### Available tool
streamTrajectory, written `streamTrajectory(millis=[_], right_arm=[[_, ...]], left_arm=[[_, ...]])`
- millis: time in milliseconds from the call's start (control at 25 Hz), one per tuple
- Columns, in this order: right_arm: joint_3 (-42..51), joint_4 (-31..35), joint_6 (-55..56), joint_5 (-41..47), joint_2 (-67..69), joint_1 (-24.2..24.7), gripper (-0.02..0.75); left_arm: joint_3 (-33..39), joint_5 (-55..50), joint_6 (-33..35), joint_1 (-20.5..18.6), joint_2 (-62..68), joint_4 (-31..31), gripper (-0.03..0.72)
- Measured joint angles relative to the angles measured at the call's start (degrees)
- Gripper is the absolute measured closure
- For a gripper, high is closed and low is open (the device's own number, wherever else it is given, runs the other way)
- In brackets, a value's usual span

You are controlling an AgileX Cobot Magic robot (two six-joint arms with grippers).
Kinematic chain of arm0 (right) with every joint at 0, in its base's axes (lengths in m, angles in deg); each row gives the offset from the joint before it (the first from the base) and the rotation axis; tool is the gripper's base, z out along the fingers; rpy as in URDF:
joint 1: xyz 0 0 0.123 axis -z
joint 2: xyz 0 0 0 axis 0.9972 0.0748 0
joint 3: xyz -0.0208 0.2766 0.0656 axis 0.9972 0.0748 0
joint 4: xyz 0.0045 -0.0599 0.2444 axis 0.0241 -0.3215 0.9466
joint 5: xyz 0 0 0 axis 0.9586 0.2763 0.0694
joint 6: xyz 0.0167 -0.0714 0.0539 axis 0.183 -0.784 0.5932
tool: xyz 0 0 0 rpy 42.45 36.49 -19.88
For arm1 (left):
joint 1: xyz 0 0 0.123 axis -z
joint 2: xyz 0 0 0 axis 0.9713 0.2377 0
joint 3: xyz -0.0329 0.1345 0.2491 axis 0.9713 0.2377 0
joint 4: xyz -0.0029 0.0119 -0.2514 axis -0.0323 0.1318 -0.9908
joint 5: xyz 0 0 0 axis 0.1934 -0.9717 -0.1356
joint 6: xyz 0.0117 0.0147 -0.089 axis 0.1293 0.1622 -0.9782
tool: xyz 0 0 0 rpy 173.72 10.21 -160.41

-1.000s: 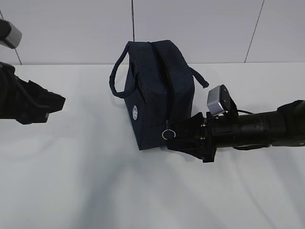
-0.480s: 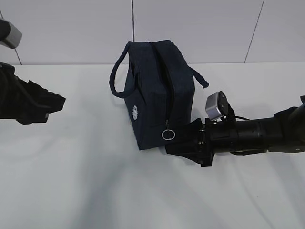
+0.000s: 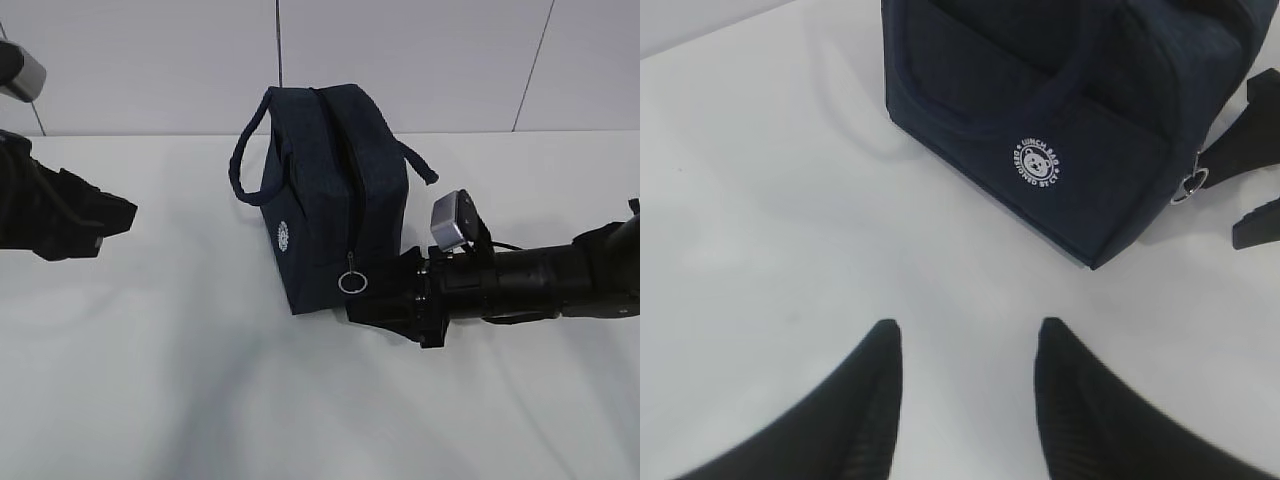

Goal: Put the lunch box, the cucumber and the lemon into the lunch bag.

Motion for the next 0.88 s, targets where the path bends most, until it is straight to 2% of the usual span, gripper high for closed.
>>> streamTrajectory(millis=[320,880], right_arm=[[-0.1,0.5,0.1,0.1,0.0,-3.2,0.287],[-0.2,0.5,0.1,-0.5,0.0,-3.4,0.353]], left_arm=[[0.0,0.2,0.0,0.0,0.0,0.0,0.37],[0.0,0.3,0.0,0.0,0.0,0.1,0.37]])
